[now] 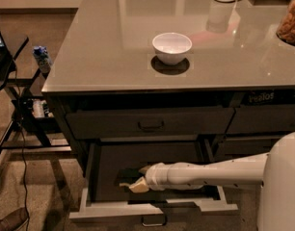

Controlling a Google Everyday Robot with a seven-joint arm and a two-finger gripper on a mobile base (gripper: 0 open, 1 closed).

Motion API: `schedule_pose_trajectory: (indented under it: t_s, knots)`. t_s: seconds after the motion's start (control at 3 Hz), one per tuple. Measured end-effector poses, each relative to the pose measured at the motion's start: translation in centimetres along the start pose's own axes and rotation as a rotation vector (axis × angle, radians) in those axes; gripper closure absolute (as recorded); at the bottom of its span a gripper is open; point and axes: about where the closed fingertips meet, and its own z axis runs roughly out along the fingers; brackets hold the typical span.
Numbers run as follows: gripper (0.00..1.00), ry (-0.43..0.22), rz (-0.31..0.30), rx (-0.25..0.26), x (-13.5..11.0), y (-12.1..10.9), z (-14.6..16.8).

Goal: Pick sponge from middle drawer and place on counter

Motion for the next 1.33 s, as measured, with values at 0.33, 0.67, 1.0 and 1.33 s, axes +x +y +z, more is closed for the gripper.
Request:
schedule_pose_trajectory:
  t_s: [0.33,0.67,1.0,1.33]
  knots:
    - [1.00,0.007,-0.031,0.024,-2.3,0.2,-2.8]
    - [1.00,0.021,-0.044,0.049,-4.2,0.2,-6.7]
    - [1.00,0.054,-0.053,0.077,-6.8,0.7,-10.3]
    - [1.00,0.041,-0.080,0.104,-8.4,0.2,-11.6]
